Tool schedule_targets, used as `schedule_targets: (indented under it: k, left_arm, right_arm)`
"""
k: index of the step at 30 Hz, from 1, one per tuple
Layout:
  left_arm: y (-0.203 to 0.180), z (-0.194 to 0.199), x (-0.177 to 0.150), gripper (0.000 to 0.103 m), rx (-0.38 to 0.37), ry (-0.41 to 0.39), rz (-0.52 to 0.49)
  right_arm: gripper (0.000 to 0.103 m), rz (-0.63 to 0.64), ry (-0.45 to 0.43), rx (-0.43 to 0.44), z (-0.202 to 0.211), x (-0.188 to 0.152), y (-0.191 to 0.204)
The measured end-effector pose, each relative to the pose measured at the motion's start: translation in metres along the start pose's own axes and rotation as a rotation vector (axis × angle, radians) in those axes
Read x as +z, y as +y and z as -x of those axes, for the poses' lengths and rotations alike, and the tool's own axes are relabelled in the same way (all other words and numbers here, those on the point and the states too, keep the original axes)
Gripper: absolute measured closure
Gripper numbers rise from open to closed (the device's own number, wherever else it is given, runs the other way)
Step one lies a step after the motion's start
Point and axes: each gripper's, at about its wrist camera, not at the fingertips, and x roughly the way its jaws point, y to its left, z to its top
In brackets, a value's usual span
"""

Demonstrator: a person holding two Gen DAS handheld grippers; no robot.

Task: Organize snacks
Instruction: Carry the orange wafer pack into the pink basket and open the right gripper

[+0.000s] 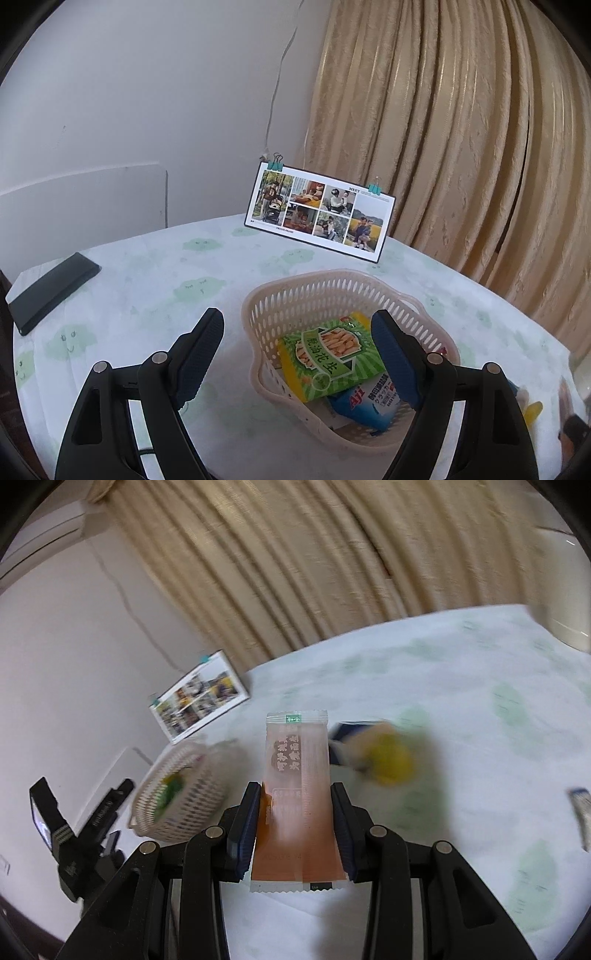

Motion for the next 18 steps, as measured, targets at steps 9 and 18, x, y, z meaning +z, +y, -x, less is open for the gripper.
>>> schedule_targets:
  k: [9,18]
  left_arm:
    - [0.005,0.007,0.0,0.021,-0.024,-0.021,0.04]
    - [0.025,0.014,0.005,0.021,-0.03,-0.046,0.164]
  right_arm:
    - [0.067,0.077,0.054,0.105,-0.046,0.011,0.068]
    - [0.067,0.13,0.1,0.148,-0.088,0.015,0.116]
